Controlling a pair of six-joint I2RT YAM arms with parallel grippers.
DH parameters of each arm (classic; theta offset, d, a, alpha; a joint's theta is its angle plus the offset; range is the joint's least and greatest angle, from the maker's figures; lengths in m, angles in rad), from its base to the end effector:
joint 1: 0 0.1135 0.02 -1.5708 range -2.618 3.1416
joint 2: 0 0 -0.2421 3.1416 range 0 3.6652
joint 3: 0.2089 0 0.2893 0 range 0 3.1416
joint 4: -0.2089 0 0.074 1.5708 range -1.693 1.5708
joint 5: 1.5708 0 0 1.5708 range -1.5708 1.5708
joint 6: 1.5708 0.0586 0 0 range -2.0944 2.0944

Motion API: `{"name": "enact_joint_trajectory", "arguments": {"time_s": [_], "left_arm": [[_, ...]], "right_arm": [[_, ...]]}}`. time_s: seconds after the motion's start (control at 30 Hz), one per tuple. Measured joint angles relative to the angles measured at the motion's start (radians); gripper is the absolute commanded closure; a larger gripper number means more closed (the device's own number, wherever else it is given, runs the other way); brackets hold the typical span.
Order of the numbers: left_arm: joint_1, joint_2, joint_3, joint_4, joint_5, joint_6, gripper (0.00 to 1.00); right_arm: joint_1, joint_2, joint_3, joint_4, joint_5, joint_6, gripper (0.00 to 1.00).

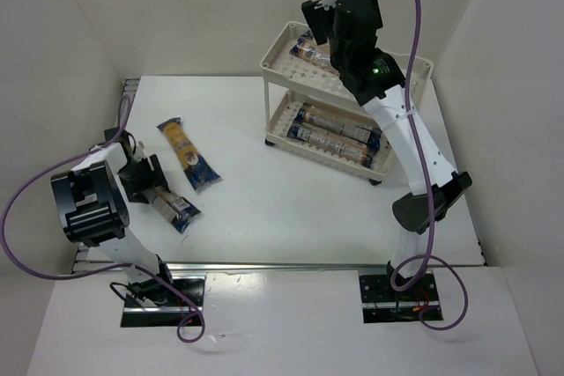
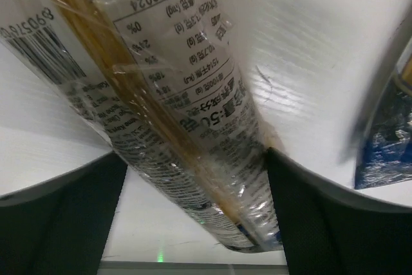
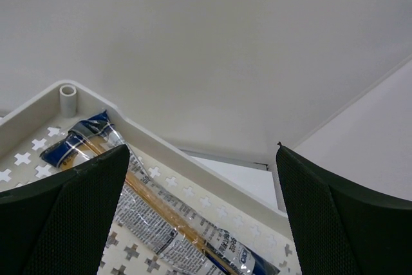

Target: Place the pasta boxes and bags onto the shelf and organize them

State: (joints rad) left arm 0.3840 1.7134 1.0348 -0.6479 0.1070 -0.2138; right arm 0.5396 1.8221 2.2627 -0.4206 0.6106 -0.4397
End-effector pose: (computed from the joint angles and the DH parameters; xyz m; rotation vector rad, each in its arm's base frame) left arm 0.3216 0.1232 0.0939 -0.8319 2.7643 -0.1239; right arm 0.3884 0.1934 0.5254 -0.2785 1.5429 -0.3938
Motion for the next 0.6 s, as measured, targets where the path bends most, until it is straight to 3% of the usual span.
{"name": "enact_joint_trajectory", "arguments": {"time_s": [0.13,0.2,0.4,0.6], "left_arm": [[0.007,0.007,0.006,-0.003,0.051,-0.023,0.88],[0.010,0.002,0.016,-0.008,0.083,-0.004,1.00],[0.014,-0.004,0.019,-0.011,0.127,0.039,1.00],[-0.004,-0.060,0.022,-0.021,0.117,0.221,1.00]], "right_arm": [[0.000,0.002,0.000,0.000,0.003,-0.016,0.01],[0.000,0.002,0.000,0.001,0.003,-0.023,0.01],[0.000,0.002,0.003,0.002,0.003,-0.040,0.03],[0.000,-0.003,0.003,0.002,0.003,-0.060,0.04]]}}
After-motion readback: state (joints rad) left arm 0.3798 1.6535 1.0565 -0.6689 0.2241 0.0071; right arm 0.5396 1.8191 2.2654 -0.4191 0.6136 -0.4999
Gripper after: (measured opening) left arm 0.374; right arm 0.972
